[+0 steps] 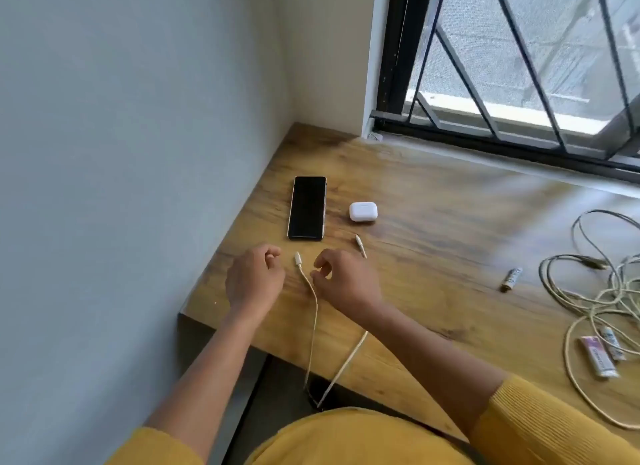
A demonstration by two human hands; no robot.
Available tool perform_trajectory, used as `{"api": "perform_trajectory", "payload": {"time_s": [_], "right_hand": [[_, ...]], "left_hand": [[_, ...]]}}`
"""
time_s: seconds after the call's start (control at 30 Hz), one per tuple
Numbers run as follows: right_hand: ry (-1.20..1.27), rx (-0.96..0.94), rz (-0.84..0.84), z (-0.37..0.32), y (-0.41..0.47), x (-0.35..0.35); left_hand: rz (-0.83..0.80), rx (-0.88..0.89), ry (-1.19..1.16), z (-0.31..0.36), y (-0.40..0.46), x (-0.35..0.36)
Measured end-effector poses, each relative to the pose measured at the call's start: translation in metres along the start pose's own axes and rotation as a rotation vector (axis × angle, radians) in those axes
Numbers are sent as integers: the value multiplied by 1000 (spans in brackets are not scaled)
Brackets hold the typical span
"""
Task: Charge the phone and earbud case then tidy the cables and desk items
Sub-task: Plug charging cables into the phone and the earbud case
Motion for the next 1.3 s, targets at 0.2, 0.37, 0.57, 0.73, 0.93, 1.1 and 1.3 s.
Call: {"api": "perform_trajectory", "payload": {"time_s": [0.2, 0.37, 0.57, 0.73, 0.93, 1.1, 1.3], "right_hand": [[-82, 133, -14, -18, 23, 25], [-132, 156, 24, -24, 35, 35], [99, 197, 57, -25, 33, 37], [549, 253, 116, -29, 17, 21], [823, 280, 159, -22, -3, -1], [910, 306, 193, -8, -10, -9], [944, 350, 228, 6, -13, -14]], "left_hand": [[-48, 12, -4, -13, 10, -1], [-44, 30, -11, -15, 19, -7], [-25, 41, 10, -16, 29, -13], [-42, 70, -28, -9, 45, -13], [-85, 125, 25, 24, 73, 4], [-181, 114, 166, 51, 92, 21], [-191, 10, 329, 64, 107, 35]]}}
Point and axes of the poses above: each hand's wrist, its own y-axis towards the middle knuckle, its own x-axis out of the palm, z = x × y, the point moved 3 cm from there along y, towards the middle knuckle, and after that the axes turned 7 degrees about -z, right-handed, at the moved point
